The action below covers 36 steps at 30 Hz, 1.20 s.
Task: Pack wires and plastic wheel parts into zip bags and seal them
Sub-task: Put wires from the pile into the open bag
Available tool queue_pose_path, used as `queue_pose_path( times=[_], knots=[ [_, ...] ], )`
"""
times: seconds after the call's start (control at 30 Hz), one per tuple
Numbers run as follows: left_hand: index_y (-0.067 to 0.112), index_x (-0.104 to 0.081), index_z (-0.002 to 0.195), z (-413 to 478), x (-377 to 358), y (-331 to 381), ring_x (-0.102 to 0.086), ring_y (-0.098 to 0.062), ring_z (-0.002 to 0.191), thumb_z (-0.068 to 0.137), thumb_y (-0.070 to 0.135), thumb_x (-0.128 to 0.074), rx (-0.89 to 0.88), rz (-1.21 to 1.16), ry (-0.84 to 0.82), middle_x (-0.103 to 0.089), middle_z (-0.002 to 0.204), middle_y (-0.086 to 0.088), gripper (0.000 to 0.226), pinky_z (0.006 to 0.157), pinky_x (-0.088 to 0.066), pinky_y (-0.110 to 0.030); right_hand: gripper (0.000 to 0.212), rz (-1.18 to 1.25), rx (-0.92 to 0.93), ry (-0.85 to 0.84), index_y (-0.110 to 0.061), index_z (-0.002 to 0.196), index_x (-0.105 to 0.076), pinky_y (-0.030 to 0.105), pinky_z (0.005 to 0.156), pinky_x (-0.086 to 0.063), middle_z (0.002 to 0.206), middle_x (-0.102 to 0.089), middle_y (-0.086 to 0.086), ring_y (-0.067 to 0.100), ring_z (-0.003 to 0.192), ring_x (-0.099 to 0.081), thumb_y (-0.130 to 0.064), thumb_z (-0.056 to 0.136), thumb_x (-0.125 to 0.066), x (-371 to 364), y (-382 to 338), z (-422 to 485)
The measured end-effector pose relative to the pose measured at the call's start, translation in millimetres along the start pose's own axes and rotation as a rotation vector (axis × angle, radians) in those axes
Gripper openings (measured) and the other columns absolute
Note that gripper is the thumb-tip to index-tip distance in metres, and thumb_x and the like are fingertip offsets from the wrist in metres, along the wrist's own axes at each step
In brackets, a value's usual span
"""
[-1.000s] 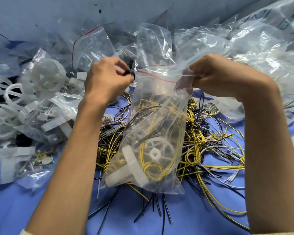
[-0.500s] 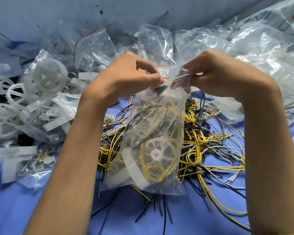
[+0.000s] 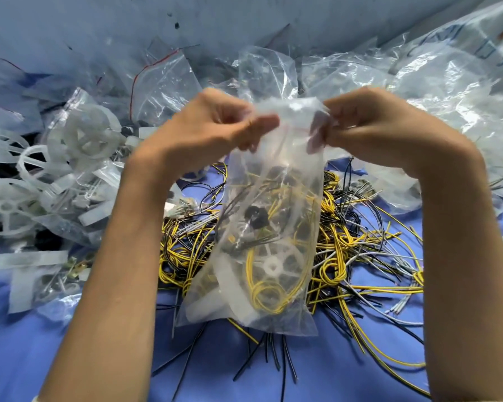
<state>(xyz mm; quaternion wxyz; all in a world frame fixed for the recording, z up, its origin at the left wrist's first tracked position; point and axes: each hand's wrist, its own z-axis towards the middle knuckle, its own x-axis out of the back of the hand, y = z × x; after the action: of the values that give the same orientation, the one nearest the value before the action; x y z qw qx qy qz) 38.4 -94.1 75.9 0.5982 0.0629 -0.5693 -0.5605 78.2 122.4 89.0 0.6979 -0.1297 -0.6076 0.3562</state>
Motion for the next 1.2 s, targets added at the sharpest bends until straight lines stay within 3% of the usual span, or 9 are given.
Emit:
queue_pose_path(
  times=[0.03, 0.1, 0.2, 0.33, 0.5, 0.63, 0.87, 1.07, 1.2],
  knots=[
    [0.015, -0.059, 0.063, 0, 1, 2, -0.042, 0.000, 0.048, 0.086, 0.045, -0.062, -0.064, -0.067, 0.072, -0.052, 0.050, 0.011, 0.038, 0.049, -0.031, -0.013, 0.025, 0.061, 0.014, 0.002, -0.005, 0.080, -0.069, 0.010, 0.054, -0.045, 0.078, -0.070, 0.010, -0.005, 0.058, -0.058, 0.008, 0.079, -0.047, 0, -1, 1],
    [0.020, -0.056, 0.070, 1, 2, 4, -0.045, -0.001, 0.050, 0.085, 0.044, -0.060, -0.110, -0.140, 0.146, -0.051, 0.051, 0.013, 0.029, 0.054, -0.035, -0.017, 0.021, 0.121, 0.029, -0.005, -0.004, 0.078, -0.065, 0.005, 0.053, -0.039, 0.070, -0.064, 0.007, -0.003, 0.054, -0.055, 0.000, 0.073, -0.045, -1, -1, 2],
    [0.022, -0.055, 0.084, 4, 1, -4, -0.045, -0.007, 0.059, 0.084, 0.045, -0.063, 0.010, -0.088, 0.147, -0.053, 0.065, 0.005, 0.024, 0.061, -0.037, -0.023, 0.023, 0.076, 0.005, -0.025, -0.011, 0.075, -0.063, 0.021, 0.064, -0.045, 0.064, -0.061, 0.000, 0.009, 0.061, -0.056, 0.001, 0.076, -0.043, -3, 1, 5],
    [0.024, -0.054, 0.102, 10, 2, -20, -0.051, 0.002, 0.067, 0.091, 0.030, -0.060, 0.104, 0.059, 0.199, -0.055, 0.083, 0.008, 0.014, 0.061, -0.041, -0.011, 0.028, 0.004, -0.074, -0.010, -0.017, 0.074, -0.063, 0.033, 0.067, -0.043, 0.059, -0.062, -0.006, 0.010, 0.060, -0.054, -0.001, 0.083, -0.042, -5, 5, 8],
    [0.016, -0.055, 0.122, 13, 1, -46, -0.058, -0.023, 0.099, 0.095, 0.018, -0.051, 0.386, 0.352, -0.080, -0.060, 0.117, -0.007, 0.027, 0.084, -0.045, -0.028, 0.017, -0.117, -0.238, -0.190, -0.021, 0.081, -0.063, 0.028, 0.066, -0.043, 0.064, -0.065, -0.005, 0.013, 0.066, -0.059, -0.021, 0.093, -0.050, -10, 15, 8],
    [0.015, -0.052, 0.129, 8, -6, -66, -0.051, -0.024, 0.120, 0.093, 0.028, -0.055, 0.578, 0.569, -0.292, -0.053, 0.134, -0.009, 0.038, 0.093, -0.039, -0.027, 0.021, -0.173, -0.312, -0.285, -0.021, 0.089, -0.062, 0.033, 0.085, -0.048, 0.072, -0.070, -0.005, 0.010, 0.073, -0.066, -0.040, 0.091, -0.053, -11, 22, 7],
    [0.017, -0.050, 0.128, 4, -26, -88, -0.041, -0.033, 0.124, 0.091, 0.026, -0.056, 0.682, 0.673, -0.342, -0.047, 0.136, -0.013, 0.039, 0.098, -0.037, -0.036, 0.022, -0.161, -0.294, -0.287, -0.025, 0.090, -0.062, 0.043, 0.094, -0.048, 0.079, -0.072, -0.004, 0.014, 0.084, -0.067, -0.044, 0.090, -0.054, -13, 21, 7],
    [0.024, -0.060, 0.115, 5, -13, -81, -0.045, -0.032, 0.122, 0.078, 0.007, -0.057, 0.670, 0.764, -0.055, -0.052, 0.126, -0.010, 0.041, 0.108, -0.028, -0.050, 0.022, -0.154, -0.291, -0.297, -0.026, 0.091, -0.063, 0.045, 0.095, -0.048, 0.080, -0.072, -0.005, 0.012, 0.085, -0.068, -0.047, 0.089, -0.053, -11, 22, 7],
    [0.021, -0.058, 0.123, -2, -8, -86, -0.050, -0.034, 0.117, 0.078, -0.005, -0.047, 0.702, 0.663, -0.145, -0.052, 0.129, -0.014, 0.053, 0.101, -0.041, -0.044, 0.022, -0.155, -0.289, -0.286, -0.027, 0.093, -0.063, 0.044, 0.096, -0.048, 0.079, -0.073, -0.007, 0.011, 0.086, -0.068, -0.046, 0.089, -0.054, -12, 21, 8]
  ],
)
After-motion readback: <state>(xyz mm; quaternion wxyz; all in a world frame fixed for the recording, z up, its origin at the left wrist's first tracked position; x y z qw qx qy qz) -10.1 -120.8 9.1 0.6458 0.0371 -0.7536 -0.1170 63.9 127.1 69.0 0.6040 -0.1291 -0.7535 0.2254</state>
